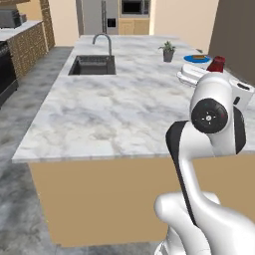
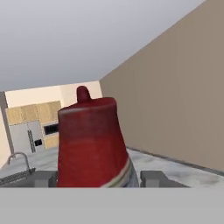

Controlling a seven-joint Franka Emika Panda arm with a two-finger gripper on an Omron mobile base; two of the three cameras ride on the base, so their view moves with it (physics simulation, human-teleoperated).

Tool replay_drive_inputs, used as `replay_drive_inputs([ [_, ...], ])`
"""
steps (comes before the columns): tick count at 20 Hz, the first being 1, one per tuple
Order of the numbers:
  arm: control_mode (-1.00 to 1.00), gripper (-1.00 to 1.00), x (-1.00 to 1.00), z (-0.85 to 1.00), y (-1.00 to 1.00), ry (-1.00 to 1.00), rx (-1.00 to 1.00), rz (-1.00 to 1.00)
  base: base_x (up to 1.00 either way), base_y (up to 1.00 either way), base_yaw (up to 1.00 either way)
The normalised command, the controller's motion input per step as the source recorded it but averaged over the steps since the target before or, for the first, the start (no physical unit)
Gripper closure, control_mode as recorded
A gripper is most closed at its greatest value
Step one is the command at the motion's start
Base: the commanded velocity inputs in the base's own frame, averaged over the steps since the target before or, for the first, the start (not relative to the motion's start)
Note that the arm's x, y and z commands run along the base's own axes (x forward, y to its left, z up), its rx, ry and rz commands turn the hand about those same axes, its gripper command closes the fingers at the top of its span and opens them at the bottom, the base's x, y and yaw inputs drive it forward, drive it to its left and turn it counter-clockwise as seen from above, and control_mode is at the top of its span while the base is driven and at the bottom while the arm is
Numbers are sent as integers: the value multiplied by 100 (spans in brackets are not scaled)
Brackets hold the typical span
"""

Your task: Move the hot dog bun to the plate on the dining table and place the condiment next to that plate. Then navigate to the fridge and take the sausage and place it on the plate as well.

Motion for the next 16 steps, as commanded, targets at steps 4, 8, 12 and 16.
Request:
replay_drive_inputs([
  [4, 100, 100, 0, 0, 0, 0, 0, 0, 0, -100, 0],
  [8, 100, 100, 0, 0, 0, 0, 0, 0, 0, -100, 0],
  [12, 100, 100, 0, 0, 0, 0, 0, 0, 0, -100, 0],
  [16, 100, 100, 0, 0, 0, 0, 0, 0, 0, -100, 0],
])
